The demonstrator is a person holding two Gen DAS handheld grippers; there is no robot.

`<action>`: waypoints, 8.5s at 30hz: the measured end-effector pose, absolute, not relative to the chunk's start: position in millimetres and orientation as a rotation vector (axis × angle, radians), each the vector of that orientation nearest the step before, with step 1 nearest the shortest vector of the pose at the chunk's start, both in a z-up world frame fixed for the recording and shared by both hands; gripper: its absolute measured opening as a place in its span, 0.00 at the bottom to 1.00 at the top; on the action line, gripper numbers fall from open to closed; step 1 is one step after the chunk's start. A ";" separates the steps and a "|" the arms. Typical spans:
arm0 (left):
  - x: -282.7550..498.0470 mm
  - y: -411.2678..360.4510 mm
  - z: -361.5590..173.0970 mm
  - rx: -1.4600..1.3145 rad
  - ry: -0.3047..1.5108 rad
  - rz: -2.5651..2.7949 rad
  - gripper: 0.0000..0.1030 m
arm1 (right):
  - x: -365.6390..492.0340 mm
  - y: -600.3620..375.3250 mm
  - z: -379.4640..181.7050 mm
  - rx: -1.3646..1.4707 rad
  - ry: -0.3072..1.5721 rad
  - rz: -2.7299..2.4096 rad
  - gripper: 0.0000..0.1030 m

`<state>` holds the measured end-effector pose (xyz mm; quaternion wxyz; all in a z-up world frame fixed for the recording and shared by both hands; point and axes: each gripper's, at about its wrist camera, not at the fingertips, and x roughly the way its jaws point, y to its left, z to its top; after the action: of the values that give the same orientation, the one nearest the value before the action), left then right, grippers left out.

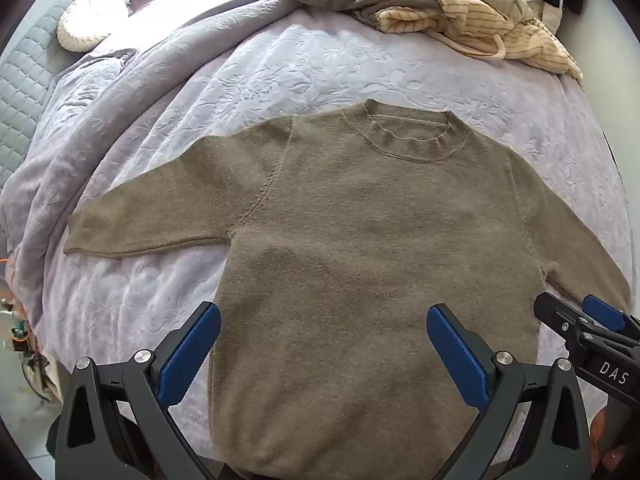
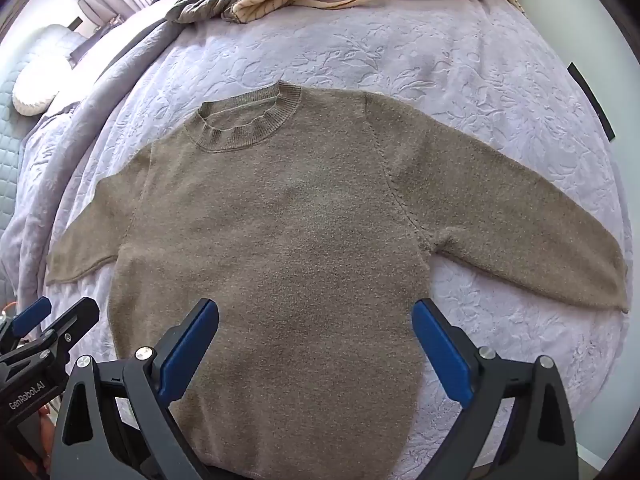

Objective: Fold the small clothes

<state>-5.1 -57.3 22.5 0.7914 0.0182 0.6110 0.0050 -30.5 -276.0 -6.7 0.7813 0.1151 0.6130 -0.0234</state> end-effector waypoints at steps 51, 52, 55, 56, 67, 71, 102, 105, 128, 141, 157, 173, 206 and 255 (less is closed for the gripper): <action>-4.1 -59.2 17.4 0.050 1.349 0.088 1.00 | -18.2 -268.4 -20.1 0.172 1.366 -0.015 0.96; -3.9 -59.3 17.3 0.049 1.351 0.087 1.00 | -18.1 -268.7 -20.5 0.172 1.370 -0.013 0.96; -3.5 -58.8 16.9 0.044 1.352 0.087 1.00 | -17.4 -269.3 -20.6 0.171 1.372 -0.014 0.96; -3.3 -58.4 16.7 0.042 1.353 0.086 1.00 | -17.3 -269.4 -20.3 0.167 1.374 -0.017 0.96; 1.6 -52.5 12.1 0.034 1.360 0.040 1.00 | -19.6 -266.9 -20.3 0.170 1.381 -0.061 0.96; 7.6 -48.9 6.8 0.035 1.367 -0.006 1.00 | -21.5 -263.9 -21.7 0.167 1.383 -0.097 0.96; 34.0 241.8 -131.6 -0.517 1.383 0.127 1.00 | -22.8 -72.5 -52.9 0.135 1.449 0.055 0.96; 31.8 292.8 -154.6 -0.667 1.356 0.193 1.00 | -23.3 -51.3 -57.9 0.107 1.469 0.089 0.96; 70.0 304.5 -51.5 -0.566 0.872 0.099 0.10 | -36.9 -67.9 -65.1 0.132 1.476 0.108 0.96; 101.8 46.2 7.5 -0.288 0.856 -0.410 0.09 | -55.9 -164.4 -71.1 0.321 1.419 -0.049 0.96; 52.1 -80.5 -54.1 0.124 1.022 -0.454 0.56 | -75.9 -243.1 -95.5 0.390 1.412 -0.227 0.96; 154.0 114.1 -121.3 -0.272 1.305 -0.193 0.56 | 110.7 -82.3 -86.8 -0.472 1.117 0.061 0.94; 172.6 101.2 -123.6 -0.144 1.226 -0.257 0.09 | 19.5 -352.6 -139.2 0.927 1.034 -0.261 0.07; 29.4 147.4 -83.1 -0.086 1.298 -0.162 0.10 | 74.2 -109.7 -127.6 0.476 1.269 0.096 0.51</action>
<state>29.4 147.4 -83.1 0.7926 -0.0400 0.6037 -0.0753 74.2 -109.7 -127.6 0.7780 0.2203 0.5866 0.0445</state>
